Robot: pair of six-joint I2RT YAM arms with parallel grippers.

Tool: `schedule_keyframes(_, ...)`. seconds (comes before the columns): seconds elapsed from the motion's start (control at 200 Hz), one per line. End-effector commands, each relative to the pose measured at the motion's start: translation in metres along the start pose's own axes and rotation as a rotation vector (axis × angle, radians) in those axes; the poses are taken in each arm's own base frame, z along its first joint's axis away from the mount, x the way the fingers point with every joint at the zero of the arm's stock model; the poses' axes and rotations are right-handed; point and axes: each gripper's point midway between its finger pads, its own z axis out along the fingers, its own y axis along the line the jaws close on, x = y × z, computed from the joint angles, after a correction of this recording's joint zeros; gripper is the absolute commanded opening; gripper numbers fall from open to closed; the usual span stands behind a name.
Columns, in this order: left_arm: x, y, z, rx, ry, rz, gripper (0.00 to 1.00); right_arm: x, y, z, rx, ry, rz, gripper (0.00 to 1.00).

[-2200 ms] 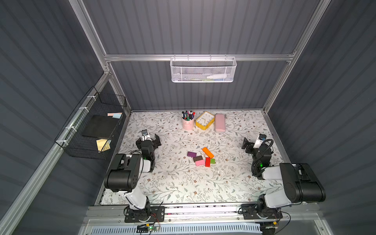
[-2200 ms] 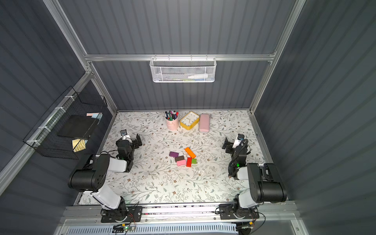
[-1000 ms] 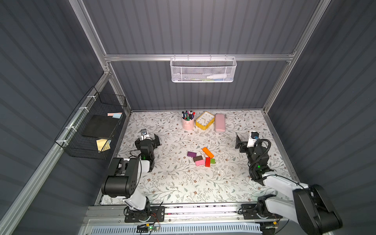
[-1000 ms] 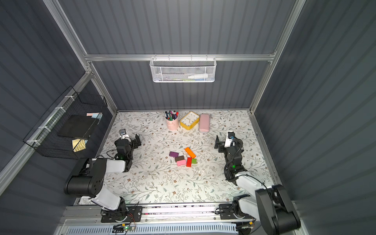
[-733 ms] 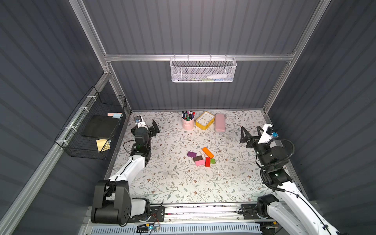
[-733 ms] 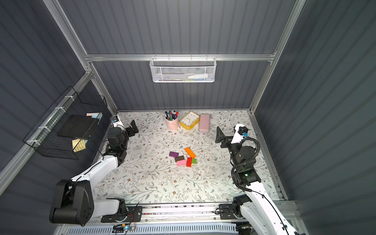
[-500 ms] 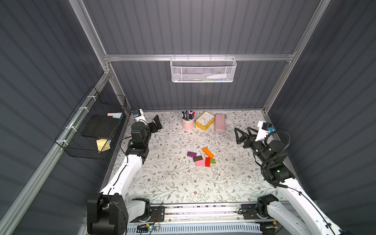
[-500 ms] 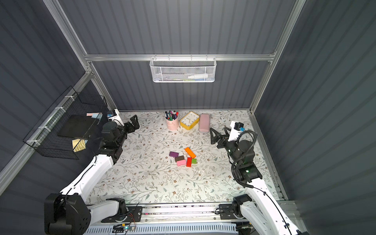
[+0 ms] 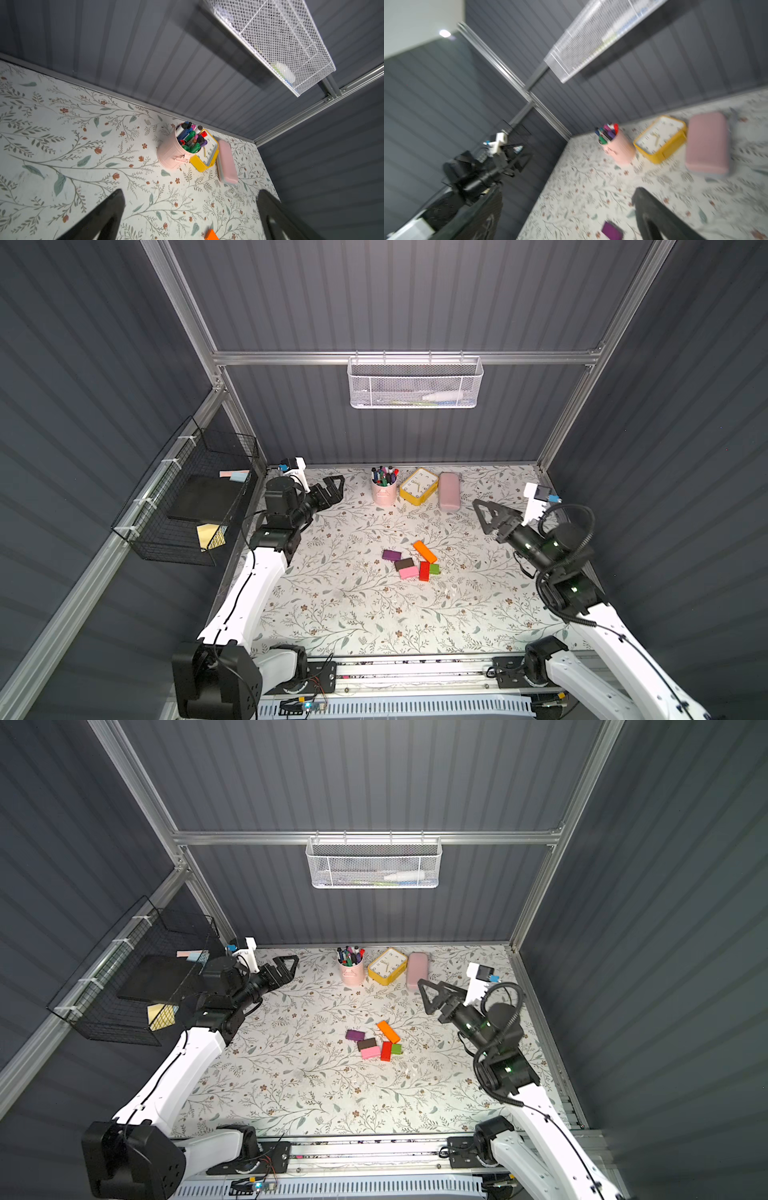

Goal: Assemble the number 6 with building blocks
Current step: Pick up the building block from the center of the board.

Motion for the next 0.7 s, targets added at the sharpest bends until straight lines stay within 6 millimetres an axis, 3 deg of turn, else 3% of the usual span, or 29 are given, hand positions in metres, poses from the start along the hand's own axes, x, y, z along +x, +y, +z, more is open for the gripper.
schedule_keyframes(0.0, 0.012, 0.005, -0.009, -0.081, 0.010, -0.010, 0.99, 0.026, -0.033, 0.011, 0.185, 0.110, -0.020, 0.99)
schedule_keyframes(0.125, 0.033, 0.011, -0.005, -0.200, 0.063, 0.025, 0.99, 0.049, -0.053, 0.028, 0.271, 0.186, -0.069, 0.99)
schedule_keyframes(0.27, 0.092, 0.015, 0.024, -0.339, 0.307, 0.172, 0.99, 0.072, -0.077, 0.043, 0.457, 0.273, -0.154, 0.99)
schedule_keyframes(0.39, 0.145, 0.013, 0.033, -0.399, 0.456, 0.215, 0.99, 0.081, -0.097, 0.050, 0.593, 0.320, -0.181, 0.99)
schedule_keyframes(0.6, 0.191, -0.003, 0.041, -0.306, 0.547, -0.038, 0.98, 0.079, -0.120, 0.051, 0.710, 0.270, -0.188, 0.98)
schedule_keyframes(0.695, 0.213, 0.002, 0.047, -0.330, 0.596, -0.085, 0.96, 0.075, -0.128, 0.047, 0.757, 0.227, -0.174, 0.98)
